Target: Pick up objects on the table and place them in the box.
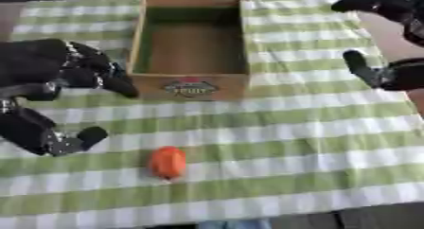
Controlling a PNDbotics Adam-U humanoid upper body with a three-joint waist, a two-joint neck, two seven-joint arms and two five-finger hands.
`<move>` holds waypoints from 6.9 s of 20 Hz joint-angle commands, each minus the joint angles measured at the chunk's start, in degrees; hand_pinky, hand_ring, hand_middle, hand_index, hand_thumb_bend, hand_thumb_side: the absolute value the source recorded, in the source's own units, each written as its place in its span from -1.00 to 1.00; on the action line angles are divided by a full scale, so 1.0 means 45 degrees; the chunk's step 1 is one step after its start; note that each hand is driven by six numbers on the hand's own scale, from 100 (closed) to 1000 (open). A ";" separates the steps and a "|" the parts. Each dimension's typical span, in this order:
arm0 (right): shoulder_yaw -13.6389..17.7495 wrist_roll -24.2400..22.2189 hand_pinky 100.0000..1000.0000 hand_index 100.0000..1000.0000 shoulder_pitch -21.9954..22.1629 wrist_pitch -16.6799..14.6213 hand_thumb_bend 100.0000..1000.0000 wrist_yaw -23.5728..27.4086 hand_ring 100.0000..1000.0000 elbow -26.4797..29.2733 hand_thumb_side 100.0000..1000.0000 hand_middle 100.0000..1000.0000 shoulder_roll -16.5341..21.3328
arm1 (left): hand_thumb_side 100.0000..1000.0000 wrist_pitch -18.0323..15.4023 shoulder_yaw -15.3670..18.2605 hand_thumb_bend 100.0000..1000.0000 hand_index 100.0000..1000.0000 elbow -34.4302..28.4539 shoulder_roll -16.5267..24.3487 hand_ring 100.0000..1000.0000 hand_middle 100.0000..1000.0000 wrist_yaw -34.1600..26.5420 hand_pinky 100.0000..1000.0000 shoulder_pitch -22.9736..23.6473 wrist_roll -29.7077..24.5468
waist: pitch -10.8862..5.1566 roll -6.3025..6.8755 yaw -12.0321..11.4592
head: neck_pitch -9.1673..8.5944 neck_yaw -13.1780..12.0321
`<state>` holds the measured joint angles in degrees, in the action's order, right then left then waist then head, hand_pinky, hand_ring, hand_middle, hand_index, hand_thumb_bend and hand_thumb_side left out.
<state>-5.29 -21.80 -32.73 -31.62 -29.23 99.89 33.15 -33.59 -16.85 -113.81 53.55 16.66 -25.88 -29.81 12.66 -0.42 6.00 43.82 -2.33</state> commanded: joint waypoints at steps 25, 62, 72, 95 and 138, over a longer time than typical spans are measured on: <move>0.0111 -0.0039 0.54 0.93 -0.0537 0.0011 -1.00 0.0004 0.60 0.0308 -0.40 0.62 0.0375 | -0.17 -0.3041 -0.2751 -0.54 0.74 0.0923 -0.0676 0.36 0.42 0.3311 0.42 -0.1576 -0.3468 | -0.0323 0.0204 0.0176 | 0.0067 0.0240; 0.0085 -0.0176 0.54 0.93 -0.0502 0.0005 -1.00 0.0151 0.60 0.0314 -0.36 0.61 0.0288 | -0.56 -0.4083 -0.3715 -0.99 0.30 0.3064 -0.2131 -0.08 -0.07 0.8301 -0.01 -0.1255 -0.0967 | -0.0255 0.0259 0.0325 | -0.0047 0.0398; 0.0080 -0.0211 0.54 0.93 -0.0475 0.0015 -1.00 0.0144 0.60 0.0321 -0.36 0.61 0.0323 | -0.64 -0.4083 -0.2640 -1.00 0.06 0.2676 -0.1213 -0.28 -0.33 0.5961 -0.17 -0.1110 0.0136 | -0.0279 0.0284 0.0331 | -0.0127 0.0438; -0.0390 -0.0806 0.54 0.92 -0.0478 -0.0182 -1.00 0.0596 0.60 0.0294 -0.25 0.60 0.0172 | -0.65 -0.2499 -0.0001 -1.00 0.11 0.7207 -0.2267 -0.20 -0.25 0.4839 -0.09 -0.5321 0.0560 | -0.0352 0.0514 0.0913 | -0.0193 0.0138; -0.0134 -0.0690 0.54 0.92 -0.0164 -0.0071 -1.00 0.0528 0.59 0.0105 -0.09 0.59 0.0035 | -0.70 0.1169 0.3071 -1.00 0.63 -0.0043 -0.0690 0.30 0.29 -0.0174 0.31 -0.0922 0.3168 | 0.0104 0.0179 0.0354 | -0.0160 -0.0280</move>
<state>-6.64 -25.22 -32.76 -31.91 -26.63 99.94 32.08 -29.04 -4.36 -112.27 48.48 16.85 -29.56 -15.18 14.02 0.44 7.53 43.24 -3.41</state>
